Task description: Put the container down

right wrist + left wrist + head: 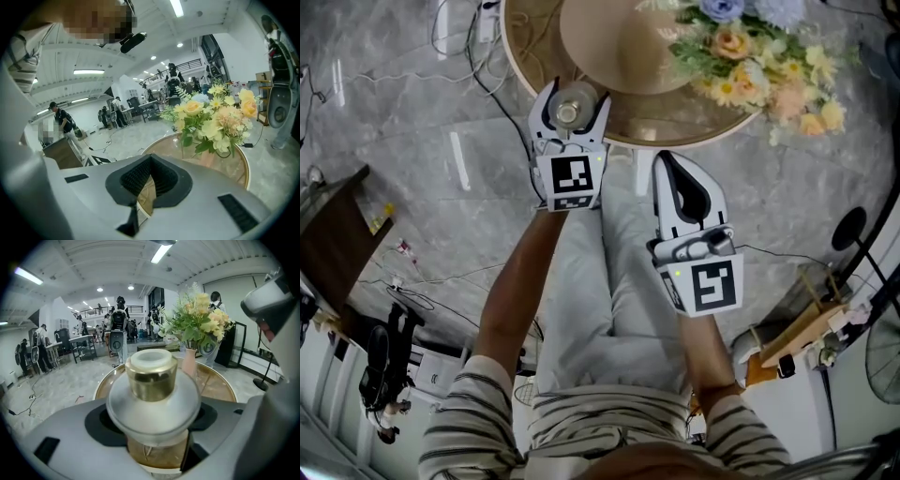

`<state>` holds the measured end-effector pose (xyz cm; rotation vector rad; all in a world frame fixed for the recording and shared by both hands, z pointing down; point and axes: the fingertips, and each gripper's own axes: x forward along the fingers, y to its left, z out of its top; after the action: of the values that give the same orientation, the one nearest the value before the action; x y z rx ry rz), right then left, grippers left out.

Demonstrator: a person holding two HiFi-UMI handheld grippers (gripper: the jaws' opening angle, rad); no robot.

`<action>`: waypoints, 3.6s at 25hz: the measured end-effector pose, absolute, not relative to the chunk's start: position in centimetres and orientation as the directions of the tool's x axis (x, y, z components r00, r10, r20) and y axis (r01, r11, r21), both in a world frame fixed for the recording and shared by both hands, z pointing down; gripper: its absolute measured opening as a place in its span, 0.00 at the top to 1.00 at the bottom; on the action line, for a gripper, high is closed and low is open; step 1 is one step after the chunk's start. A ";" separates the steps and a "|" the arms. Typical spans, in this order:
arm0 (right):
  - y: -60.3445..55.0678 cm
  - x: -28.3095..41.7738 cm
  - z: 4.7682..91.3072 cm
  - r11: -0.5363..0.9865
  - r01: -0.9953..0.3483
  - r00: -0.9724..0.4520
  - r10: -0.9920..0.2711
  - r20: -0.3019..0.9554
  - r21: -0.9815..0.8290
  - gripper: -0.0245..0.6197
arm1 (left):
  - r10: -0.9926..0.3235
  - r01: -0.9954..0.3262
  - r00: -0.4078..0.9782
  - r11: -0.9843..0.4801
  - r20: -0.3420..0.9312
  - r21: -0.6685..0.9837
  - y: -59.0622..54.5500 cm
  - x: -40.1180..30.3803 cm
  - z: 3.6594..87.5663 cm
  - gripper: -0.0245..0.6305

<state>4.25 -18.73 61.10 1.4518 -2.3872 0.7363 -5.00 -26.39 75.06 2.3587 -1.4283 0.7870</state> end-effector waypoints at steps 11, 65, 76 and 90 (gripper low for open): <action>-19.2 4.8 63.2 0.373 -0.879 -0.475 -0.735 0.484 -0.297 0.95 | -0.716 -0.868 0.353 -0.491 0.603 -0.076 -28.6 -4.1 79.1 0.45; -13.7 4.6 50.0 0.331 -0.913 -0.401 -0.837 0.372 -0.240 0.95 | -0.743 -0.887 0.426 -0.455 0.516 0.078 -24.2 -5.5 60.3 0.56; -11.6 3.4 38.0 0.331 -0.920 -0.383 -0.872 0.305 -0.211 0.95 | -0.800 -0.893 0.434 -0.444 0.414 0.076 -19.2 -7.4 44.2 0.79; -8.5 0.3 24.6 0.399 -0.903 -0.424 -0.887 0.185 -0.157 0.95 | -0.836 -0.897 0.434 -0.435 0.335 0.077 -13.5 -9.3 29.6 0.96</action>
<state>0.28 -8.49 24.57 1.6453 -2.5672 0.3587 -9.26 -13.49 29.62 2.4447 -1.5091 0.3627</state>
